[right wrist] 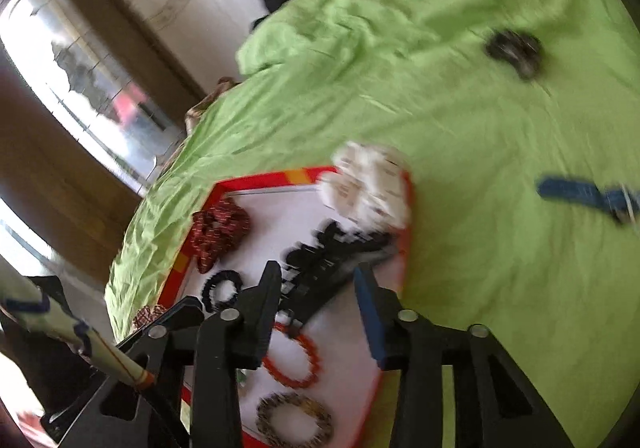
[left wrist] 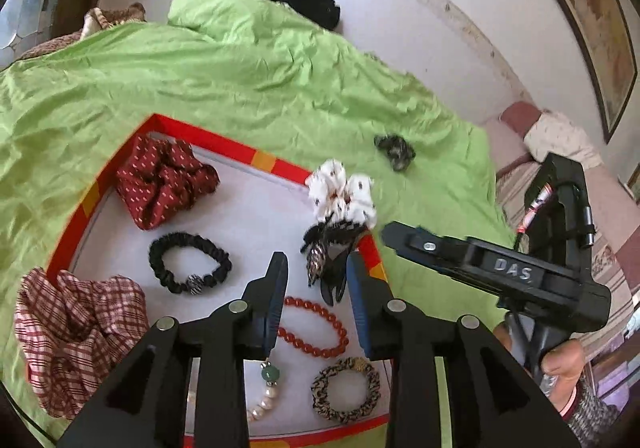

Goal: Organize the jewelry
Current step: 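Lower the red bracelet and open left gripper while right lowers and releases the clip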

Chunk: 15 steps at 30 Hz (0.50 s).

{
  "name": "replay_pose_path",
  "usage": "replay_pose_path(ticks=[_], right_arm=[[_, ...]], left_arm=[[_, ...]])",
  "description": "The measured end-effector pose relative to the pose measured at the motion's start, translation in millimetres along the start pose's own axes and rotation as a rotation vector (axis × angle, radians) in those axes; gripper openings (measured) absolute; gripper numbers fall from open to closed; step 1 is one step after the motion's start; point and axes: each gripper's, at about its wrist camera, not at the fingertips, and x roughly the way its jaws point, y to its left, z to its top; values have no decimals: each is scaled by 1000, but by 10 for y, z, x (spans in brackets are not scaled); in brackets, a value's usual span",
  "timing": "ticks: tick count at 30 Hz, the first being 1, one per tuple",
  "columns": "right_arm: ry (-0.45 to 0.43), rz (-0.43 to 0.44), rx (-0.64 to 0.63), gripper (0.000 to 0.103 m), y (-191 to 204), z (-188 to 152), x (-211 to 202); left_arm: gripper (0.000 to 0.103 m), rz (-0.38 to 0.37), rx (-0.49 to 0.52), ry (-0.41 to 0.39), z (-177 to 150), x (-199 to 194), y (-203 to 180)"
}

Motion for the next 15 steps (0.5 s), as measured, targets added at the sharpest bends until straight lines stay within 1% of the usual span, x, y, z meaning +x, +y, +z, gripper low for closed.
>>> replay_pose_path(ticks=[1,2,3,5,7,11,12,13,15], right_arm=[[4,-5,-26,36,59,14,53],[11,-18,-50,31,103,22,115],[26,-52,-78,26,139,16,213],[52,-87,-80,20,105,-31,302],[76,-91,-45,20,6,-116,321],[85,-124,-35,19,-135,-308,222],[81,-128,-29,9,-178,-345,195],[84,-121,-22,7,-213,-380,174],[77,-106,-17,6,-228,-416,130]], left_arm=[[31,8,-11,-4,7,-5,24],[31,17,-19,1,13,2,45],[31,23,-25,6,14,14,66],[31,32,-38,16,16,33,102],[31,36,-42,12,23,18,121],[31,30,-46,9,17,-3,127],[31,33,-44,11,13,4,122],[31,35,-42,13,6,7,117],[31,39,-39,15,3,16,114]])
